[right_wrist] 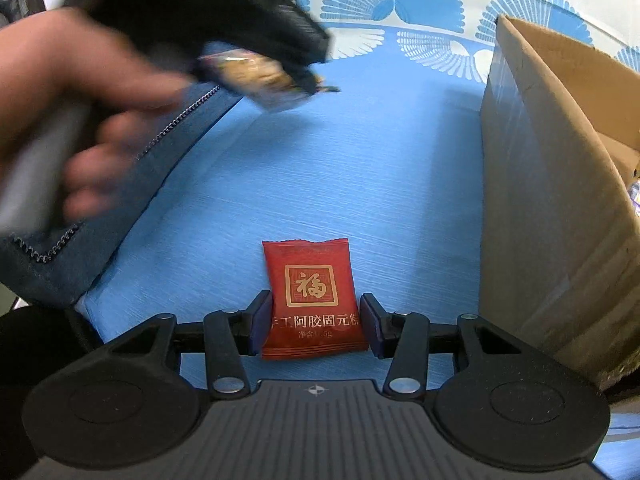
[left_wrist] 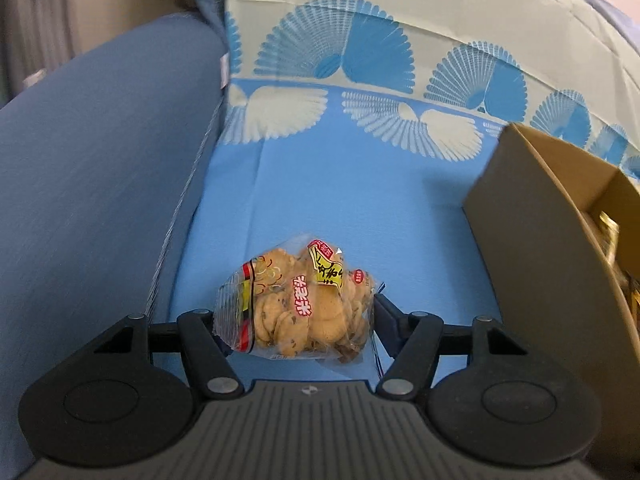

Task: Organize snacks
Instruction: 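Lift the red pack with the right gripper while the left holds the cookie bag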

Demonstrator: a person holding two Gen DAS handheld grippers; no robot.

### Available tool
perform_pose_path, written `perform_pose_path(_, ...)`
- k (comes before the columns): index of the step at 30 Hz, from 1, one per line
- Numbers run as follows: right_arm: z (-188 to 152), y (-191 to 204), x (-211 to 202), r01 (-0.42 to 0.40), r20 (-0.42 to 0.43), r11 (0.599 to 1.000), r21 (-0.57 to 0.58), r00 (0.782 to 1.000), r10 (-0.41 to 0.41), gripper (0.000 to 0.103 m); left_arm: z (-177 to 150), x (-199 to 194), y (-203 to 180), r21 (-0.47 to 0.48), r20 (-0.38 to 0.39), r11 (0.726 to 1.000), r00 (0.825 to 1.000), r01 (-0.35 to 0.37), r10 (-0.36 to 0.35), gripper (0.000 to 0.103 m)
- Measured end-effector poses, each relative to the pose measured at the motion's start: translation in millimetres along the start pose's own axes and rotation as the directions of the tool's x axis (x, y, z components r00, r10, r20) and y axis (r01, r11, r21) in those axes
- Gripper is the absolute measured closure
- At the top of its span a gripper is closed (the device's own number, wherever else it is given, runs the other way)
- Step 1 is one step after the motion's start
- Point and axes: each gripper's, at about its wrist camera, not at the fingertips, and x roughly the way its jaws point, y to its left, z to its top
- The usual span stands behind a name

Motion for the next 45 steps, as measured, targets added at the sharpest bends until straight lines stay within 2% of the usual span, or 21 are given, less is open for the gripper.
perform_pose_path(5,-9.3,9.7,-5.7,0.031,0.004,0.999,-0.039,1.000,-0.031,0.054,-43.5,-30.4,17.2,-0.054,-0.038,0.998,0.999,0.022,-0.024,0.032)
perform_pose_path(10,-20.1,16.3,-17.9,0.060,0.010,0.996,-0.061,0.998,-0.059,0.054,-79.4,-33.9,30.7,-0.075,-0.102,0.994,0.991,0.079,-0.086,0.032)
perform_pose_path(12,-23.2,13.1,-23.7,0.056,0.008,0.997,-0.054,0.998,-0.055,0.051,-77.6,-39.4,36.2,-0.104,-0.073,0.990,0.992,0.097,-0.105,0.032)
perform_pose_path(19,-30.1,12.8,-28.2,0.048,0.014,0.998,-0.051,0.999,-0.047,0.049,-80.1,-24.5,34.0,-0.095,-0.186,0.987,0.972,0.131,-0.147,0.031)
perform_pose_path(21,-30.6,12.4,-28.2,0.051,0.017,0.997,-0.050,0.999,-0.050,0.047,-79.9,-21.7,34.5,-0.097,-0.207,0.984,0.964,0.149,-0.166,0.026)
perform_pose_path(34,-28.3,14.8,-26.4,0.078,0.051,0.997,-0.021,0.996,-0.077,0.045,-87.0,-25.4,43.4,-0.122,-0.212,0.973,0.952,0.197,-0.219,0.021)
perform_pose_path(37,-29.9,18.2,-23.9,0.092,0.044,0.995,-0.035,0.995,-0.090,0.046,-86.5,-25.3,40.4,-0.102,-0.216,0.975,0.953,0.195,-0.213,0.021)
perform_pose_path(39,-30.9,19.3,-22.8,0.093,0.042,0.995,-0.042,0.995,-0.091,0.053,-86.4,-26.0,38.7,-0.093,-0.208,0.977,0.956,0.190,-0.205,0.021)
perform_pose_path(40,-31.1,20.3,-22.7,0.098,0.044,0.994,-0.047,0.994,-0.096,0.054,-86.5,-26.2,38.0,-0.092,-0.205,0.978,0.958,0.187,-0.203,0.021)
perform_pose_path(45,-30.3,23.1,-27.8,0.114,0.056,0.992,-0.051,0.992,-0.111,0.057,-87.1,-27.3,37.5,-0.087,-0.200,0.975,0.955,0.204,-0.218,0.030)
